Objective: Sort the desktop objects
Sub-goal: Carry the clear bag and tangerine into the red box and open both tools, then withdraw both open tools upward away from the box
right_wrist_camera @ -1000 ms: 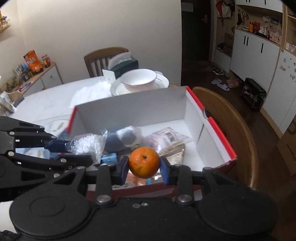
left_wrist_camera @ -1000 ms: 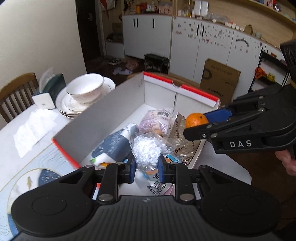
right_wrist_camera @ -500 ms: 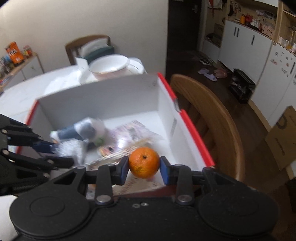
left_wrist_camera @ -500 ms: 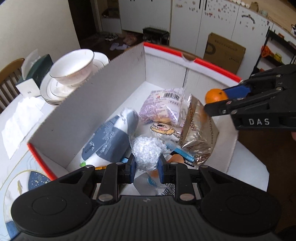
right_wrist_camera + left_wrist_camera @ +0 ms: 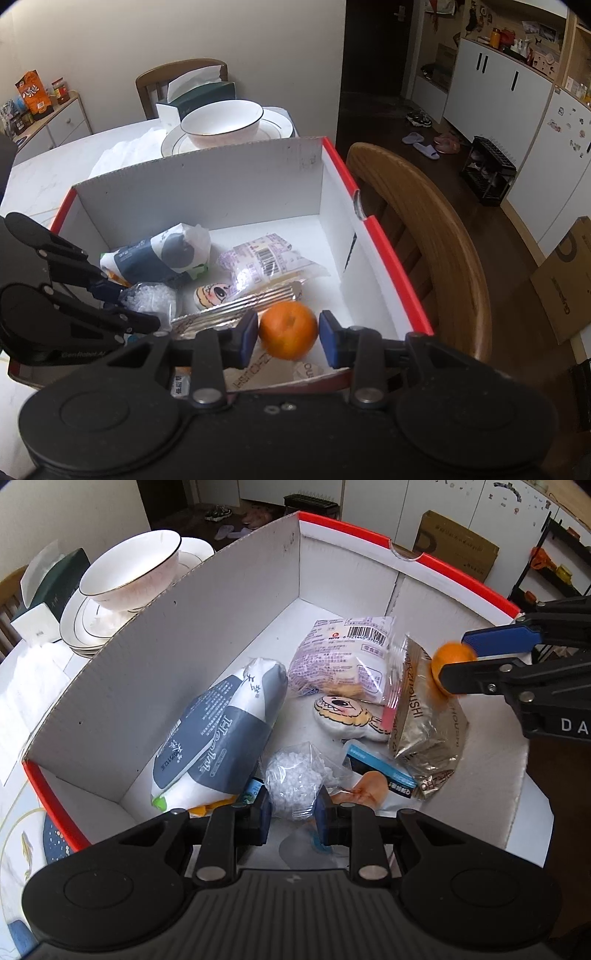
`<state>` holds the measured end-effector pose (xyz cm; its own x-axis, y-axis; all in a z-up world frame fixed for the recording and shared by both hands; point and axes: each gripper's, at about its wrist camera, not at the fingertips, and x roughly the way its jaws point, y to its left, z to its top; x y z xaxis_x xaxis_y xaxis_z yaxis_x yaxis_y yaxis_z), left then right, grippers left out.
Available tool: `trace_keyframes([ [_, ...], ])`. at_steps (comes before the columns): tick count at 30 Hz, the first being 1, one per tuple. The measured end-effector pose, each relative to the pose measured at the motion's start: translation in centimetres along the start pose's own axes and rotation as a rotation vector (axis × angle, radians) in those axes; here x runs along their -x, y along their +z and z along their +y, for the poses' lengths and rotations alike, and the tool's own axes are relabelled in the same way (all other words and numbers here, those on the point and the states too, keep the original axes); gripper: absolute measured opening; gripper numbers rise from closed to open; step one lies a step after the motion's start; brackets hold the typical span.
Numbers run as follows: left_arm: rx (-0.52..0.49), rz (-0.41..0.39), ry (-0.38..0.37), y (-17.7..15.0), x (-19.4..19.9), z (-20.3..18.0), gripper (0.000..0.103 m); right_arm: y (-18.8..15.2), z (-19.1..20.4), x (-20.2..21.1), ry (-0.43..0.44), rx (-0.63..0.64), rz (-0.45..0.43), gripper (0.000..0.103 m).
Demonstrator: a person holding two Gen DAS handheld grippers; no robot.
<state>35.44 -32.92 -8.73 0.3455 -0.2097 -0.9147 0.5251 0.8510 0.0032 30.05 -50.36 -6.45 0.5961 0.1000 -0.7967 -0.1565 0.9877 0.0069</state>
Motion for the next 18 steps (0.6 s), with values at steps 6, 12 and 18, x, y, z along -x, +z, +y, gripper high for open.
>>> trace_keyframes([
  [6,0.004,0.0,-0.007,-0.3,0.0,0.3,0.025,-0.2,-0.1,0.3,0.012,-0.005,-0.003,0.04],
  [12,0.014,-0.038,-0.007,-0.8,0.9,0.4,0.052,-0.4,0.1,1.1,0.052,0.004,-0.01,0.05],
  [18,0.017,-0.104,-0.002,-1.3,2.7,0.2,0.06,-0.5,0.5,1.7,0.075,0.013,-0.025,0.052],
])
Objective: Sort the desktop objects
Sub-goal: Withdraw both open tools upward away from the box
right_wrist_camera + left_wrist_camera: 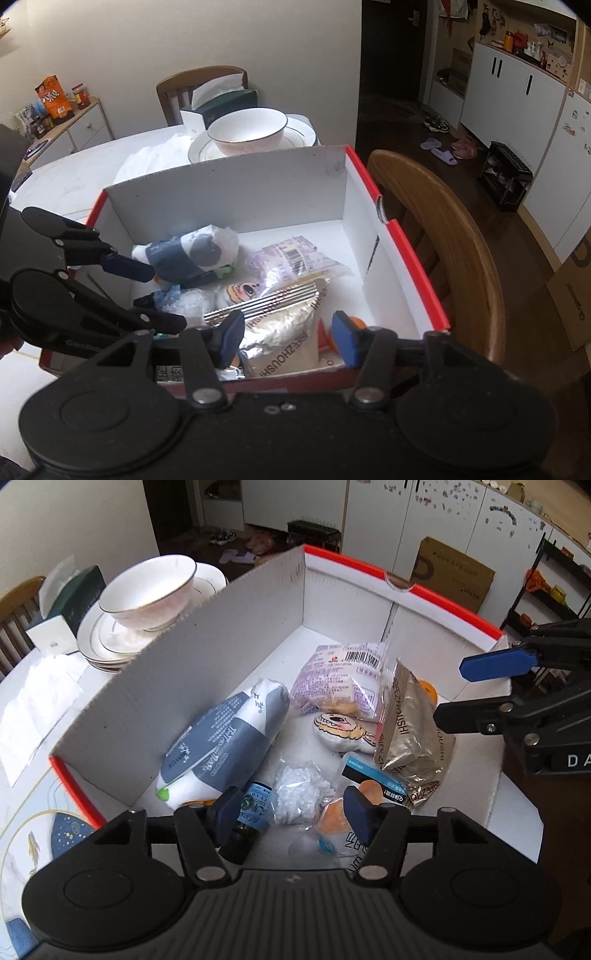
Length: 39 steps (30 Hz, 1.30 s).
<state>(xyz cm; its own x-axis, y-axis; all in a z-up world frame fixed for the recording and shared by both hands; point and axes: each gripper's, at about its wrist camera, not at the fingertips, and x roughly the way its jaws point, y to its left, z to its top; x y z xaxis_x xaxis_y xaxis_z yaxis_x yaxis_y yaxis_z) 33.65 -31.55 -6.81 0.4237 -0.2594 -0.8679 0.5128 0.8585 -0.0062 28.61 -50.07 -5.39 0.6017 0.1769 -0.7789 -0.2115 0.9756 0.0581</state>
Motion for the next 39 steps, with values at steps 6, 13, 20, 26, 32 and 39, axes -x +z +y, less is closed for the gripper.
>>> trace_keyframes([
  [6,0.046,-0.066,0.016,-0.8,2.3,0.1,0.066,0.0,0.6,1.3,0.034,0.014,-0.036,0.063],
  [13,0.116,-0.148,0.068,-2.0,5.3,0.1,0.066,-0.4,1.6,3.2,0.065,0.041,-0.076,0.067],
  [20,0.172,-0.203,0.09,-3.5,7.9,0.0,0.068,-0.8,2.5,4.8,0.083,0.06,-0.107,0.073],
  [26,0.202,-0.225,0.104,-4.4,9.3,-0.4,0.076,-1.2,2.8,5.8,0.092,0.059,-0.123,0.076],
  [32,0.221,-0.233,0.124,-5.1,10.2,-0.9,0.087,-1.7,3.3,6.7,0.099,0.057,-0.143,0.08],
  [39,0.223,-0.24,0.162,-6.2,11.3,-1.7,0.103,-2.5,3.2,8.1,0.136,0.051,-0.191,0.1],
])
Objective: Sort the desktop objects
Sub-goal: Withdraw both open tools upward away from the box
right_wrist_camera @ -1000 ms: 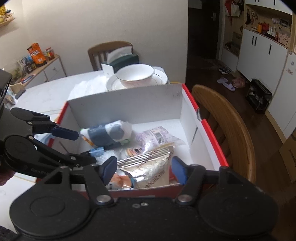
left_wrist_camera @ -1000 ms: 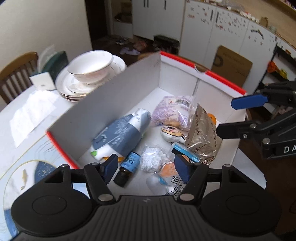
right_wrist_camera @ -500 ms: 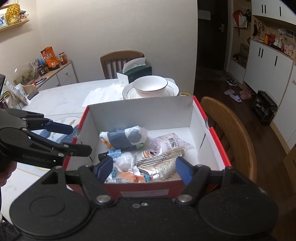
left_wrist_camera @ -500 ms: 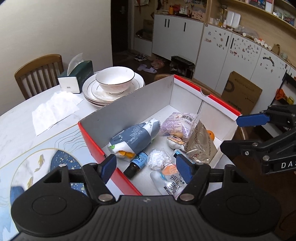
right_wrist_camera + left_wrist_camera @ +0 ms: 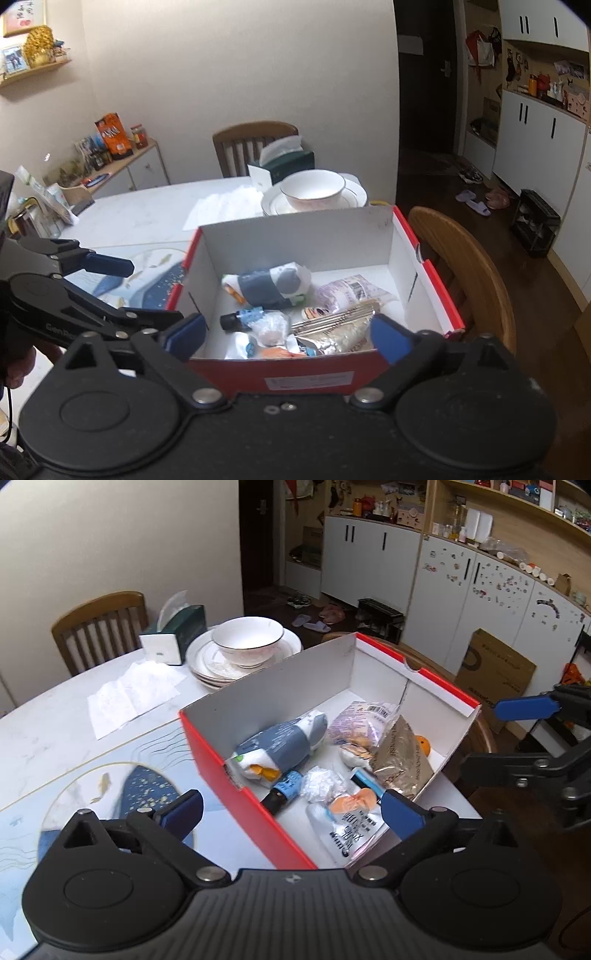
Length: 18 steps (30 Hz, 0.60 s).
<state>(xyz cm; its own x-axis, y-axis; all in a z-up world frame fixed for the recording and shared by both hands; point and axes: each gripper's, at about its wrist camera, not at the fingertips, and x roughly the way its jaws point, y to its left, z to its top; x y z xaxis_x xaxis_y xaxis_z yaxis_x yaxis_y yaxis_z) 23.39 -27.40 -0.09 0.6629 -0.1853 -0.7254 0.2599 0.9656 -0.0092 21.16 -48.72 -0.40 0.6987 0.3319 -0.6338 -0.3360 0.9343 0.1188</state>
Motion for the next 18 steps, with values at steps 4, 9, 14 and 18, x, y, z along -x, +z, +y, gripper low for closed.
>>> trace_keyframes([
  [4,0.003,-0.003,0.011,-0.8,0.8,-0.1,0.103,-0.4,0.4,0.7,0.014,0.013,-0.008,0.103],
  [9,-0.007,-0.01,0.012,-1.6,1.9,-0.5,0.103,-0.8,1.0,1.1,0.02,0.021,-0.007,0.103],
  [14,-0.009,-0.025,0.017,-1.9,3.0,-0.8,0.103,-1.2,1.5,1.5,0.029,0.023,-0.008,0.103],
  [18,-0.007,-0.045,0.011,-2.0,3.7,-1.1,0.103,-1.4,2.0,1.9,0.038,0.027,-0.015,0.103],
])
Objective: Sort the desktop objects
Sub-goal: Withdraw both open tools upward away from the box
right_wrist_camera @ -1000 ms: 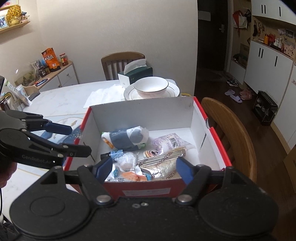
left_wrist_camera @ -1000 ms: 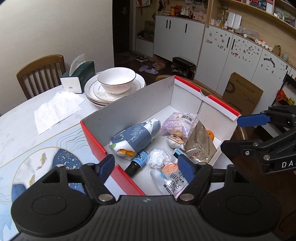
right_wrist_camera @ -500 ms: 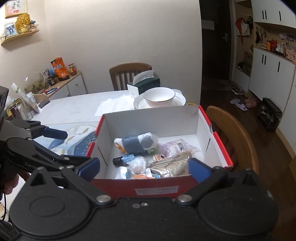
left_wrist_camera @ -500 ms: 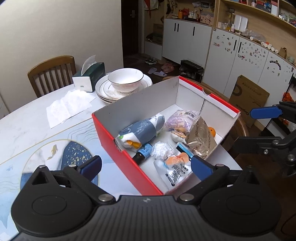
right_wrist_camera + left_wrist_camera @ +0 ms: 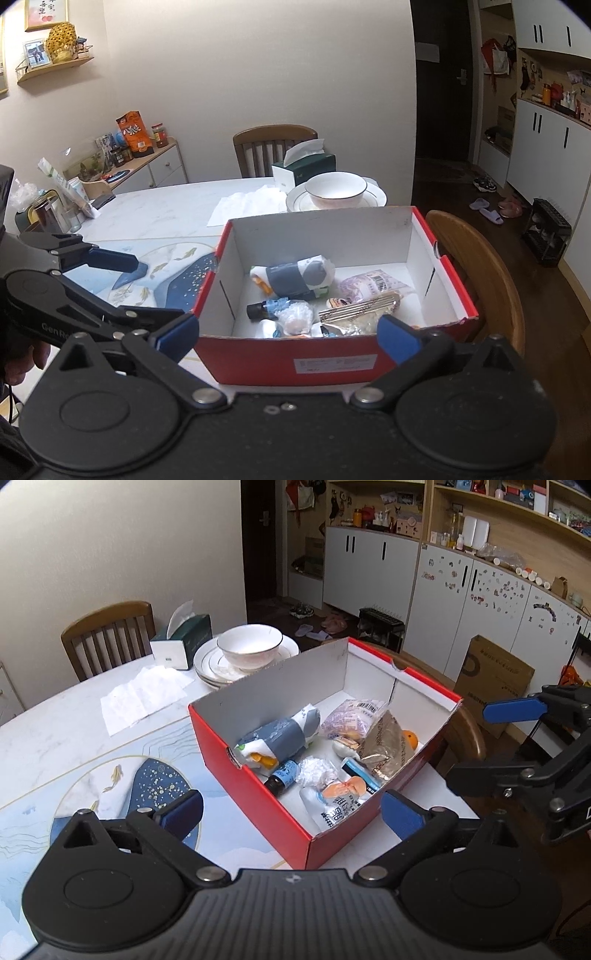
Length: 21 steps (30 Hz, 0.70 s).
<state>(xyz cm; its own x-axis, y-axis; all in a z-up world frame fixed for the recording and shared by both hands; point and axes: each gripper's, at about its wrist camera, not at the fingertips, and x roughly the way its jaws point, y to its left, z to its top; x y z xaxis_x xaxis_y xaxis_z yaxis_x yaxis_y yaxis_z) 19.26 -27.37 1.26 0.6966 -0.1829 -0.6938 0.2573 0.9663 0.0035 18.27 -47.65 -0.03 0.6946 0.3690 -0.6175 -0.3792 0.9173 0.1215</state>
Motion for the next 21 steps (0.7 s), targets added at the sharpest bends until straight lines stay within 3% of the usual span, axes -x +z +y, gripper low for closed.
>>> trace_keyframes([
  [21,-0.029,-0.094,0.005,-0.1,1.9,-0.8,0.103,-0.4,0.8,1.0,-0.003,-0.016,-0.05,0.103],
])
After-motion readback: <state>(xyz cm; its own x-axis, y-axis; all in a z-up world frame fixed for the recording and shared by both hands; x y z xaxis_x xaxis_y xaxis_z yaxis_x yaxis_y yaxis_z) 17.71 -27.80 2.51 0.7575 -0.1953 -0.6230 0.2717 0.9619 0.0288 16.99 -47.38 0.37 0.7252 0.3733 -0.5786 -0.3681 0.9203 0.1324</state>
